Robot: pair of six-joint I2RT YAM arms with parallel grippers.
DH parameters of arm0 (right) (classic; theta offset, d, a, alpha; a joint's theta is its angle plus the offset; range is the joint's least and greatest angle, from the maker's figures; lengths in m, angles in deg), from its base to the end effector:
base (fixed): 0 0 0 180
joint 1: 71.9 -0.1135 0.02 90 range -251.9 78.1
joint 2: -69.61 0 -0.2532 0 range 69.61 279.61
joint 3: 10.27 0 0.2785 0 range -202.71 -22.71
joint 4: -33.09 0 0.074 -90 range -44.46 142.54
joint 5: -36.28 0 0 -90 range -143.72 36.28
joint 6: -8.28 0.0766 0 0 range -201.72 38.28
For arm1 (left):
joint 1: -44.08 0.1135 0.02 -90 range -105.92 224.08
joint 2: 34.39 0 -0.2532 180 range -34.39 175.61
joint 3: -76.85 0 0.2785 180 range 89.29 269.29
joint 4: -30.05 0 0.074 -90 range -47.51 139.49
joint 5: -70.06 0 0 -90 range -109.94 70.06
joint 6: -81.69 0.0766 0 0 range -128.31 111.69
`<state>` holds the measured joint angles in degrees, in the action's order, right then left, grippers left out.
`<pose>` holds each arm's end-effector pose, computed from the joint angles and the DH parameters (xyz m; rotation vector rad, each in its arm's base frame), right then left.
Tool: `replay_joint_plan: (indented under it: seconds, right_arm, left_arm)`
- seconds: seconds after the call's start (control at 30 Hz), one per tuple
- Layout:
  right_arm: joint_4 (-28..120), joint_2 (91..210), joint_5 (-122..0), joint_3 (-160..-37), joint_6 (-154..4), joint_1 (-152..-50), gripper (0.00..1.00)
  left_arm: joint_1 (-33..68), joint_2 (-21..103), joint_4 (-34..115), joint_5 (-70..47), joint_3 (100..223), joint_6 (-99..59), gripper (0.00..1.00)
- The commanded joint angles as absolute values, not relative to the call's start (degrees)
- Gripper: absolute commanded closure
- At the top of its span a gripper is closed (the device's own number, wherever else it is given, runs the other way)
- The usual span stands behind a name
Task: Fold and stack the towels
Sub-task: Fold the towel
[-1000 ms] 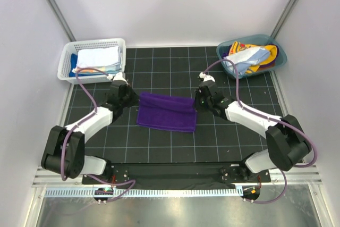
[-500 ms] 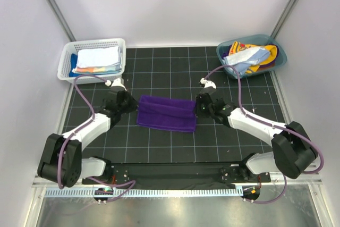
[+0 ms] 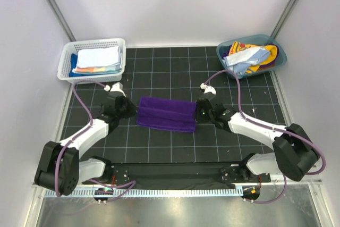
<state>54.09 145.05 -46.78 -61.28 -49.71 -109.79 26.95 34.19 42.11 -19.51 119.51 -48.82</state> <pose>0.2544 0.1863 0.1365 -0.0636 2.4012 0.4444 0.2834 -0.0879 0.1348 -0.4603 2.2454 -0.5467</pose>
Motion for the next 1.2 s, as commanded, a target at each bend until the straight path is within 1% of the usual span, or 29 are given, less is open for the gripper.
replay_joint_plan:
  seconds: [0.0, 0.07, 0.13, 0.17, 0.2, 0.23, 0.27, 0.3, 0.33, 0.37, 0.4, 0.47, 0.57, 0.73, 0.8, 0.9, 1.0, 1.07, 1.1, 1.17]
  right_arm:
    - [52.3, 143.3, -44.2, -60.8, -48.8, -110.4, 0.93]
    - [52.1, 143.4, -44.2, -60.5, -48.6, -110.7, 0.92]
    - [51.8, 143.8, -44.3, -60.1, -48.4, -111.1, 0.87]
    - [51.8, 143.8, -44.2, -59.9, -48.2, -111.4, 0.84]
    - [51.7, 144.0, -44.2, -59.7, -48.2, -111.4, 0.80]
    - [51.5, 143.9, -44.1, -59.3, -48.1, -111.9, 0.77]
    - [51.5, 143.8, -44.1, -59.1, -48.0, -112.0, 0.76]
    - [51.6, 143.7, -44.1, -58.9, -47.9, -112.1, 0.72]
    - [51.7, 143.4, -44.2, -58.4, -47.8, -112.3, 0.70]
    - [51.8, 143.3, -44.3, -58.4, -47.7, -112.4, 0.68]
    - [52.3, 143.1, -44.6, -58.2, -47.6, -112.5, 0.64]
    - [52.9, 142.0, -44.6, -58.1, -47.4, -112.9, 0.58]
    - [54.4, 139.8, -44.1, -58.2, -46.7, -113.5, 0.55]
    - [60.3, 138.2, -41.9, -62.2, -45.5, -114.4, 0.55]
    - [62.1, 138.5, -40.9, -63.9, -45.1, -115.1, 0.55]
    - [62.2, 141.1, -39.6, -66.7, -44.5, -115.6, 0.55]
    - [62.1, 146.2, -38.8, -70.6, -45.1, -115.6, 0.55]
    - [62.0, 148.7, -38.7, -71.4, -45.8, -115.6, 0.55]
    - [62.2, 151.0, -38.7, -71.7, -46.0, -115.6, 0.55]
    - [61.8, 152.5, -39.1, -71.1, -45.8, -115.6, 0.56]
  left_arm:
    - [27.1, 32.2, 41.8, -18.5, 118.3, -49.4, 1.00]
    - [27.0, 32.1, 41.7, -17.3, 117.9, -49.7, 0.99]
    - [27.0, 31.7, 41.7, -17.0, 116.9, -50.1, 0.97]
    - [27.0, 31.5, 41.7, -17.0, 116.6, -50.3, 0.91]
    - [27.0, 31.5, 41.7, -17.0, 116.2, -50.5, 0.89]
    - [27.0, 31.4, 41.7, -16.9, 115.7, -50.6, 0.85]
    - [27.0, 31.2, 41.6, -16.4, 115.4, -50.8, 0.78]
    - [27.0, 30.9, 41.6, -15.9, 115.2, -50.9, 0.74]
    - [27.0, 30.7, 41.6, -15.4, 114.7, -51.0, 0.66]
    - [26.9, 30.3, 41.7, -14.6, 114.4, -51.0, 0.62]
    - [26.9, 29.4, 42.2, -14.4, 114.1, -51.1, 0.59]
    - [27.0, 27.9, 43.6, -14.5, 113.6, -51.1, 0.54]
    - [26.9, 24.4, 46.3, -14.8, 113.6, -51.3, 0.53]
    - [26.8, 19.5, 52.2, -17.6, 118.3, -51.3, 0.56]
    - [26.5, 19.8, 53.0, -17.7, 121.4, -51.1, 0.57]
    - [25.5, 23.8, 53.0, -18.2, 124.7, -51.2, 0.60]
    - [24.2, 30.1, 53.0, -19.2, 128.7, -50.8, 0.67]
    - [23.8, 35.0, 52.8, -19.4, 130.5, -50.5, 0.73]
    - [23.9, 36.4, 53.3, -19.4, 131.0, -50.4, 0.79]
    - [23.8, 39.7, 53.7, -21.3, 131.0, -50.3, 0.84]
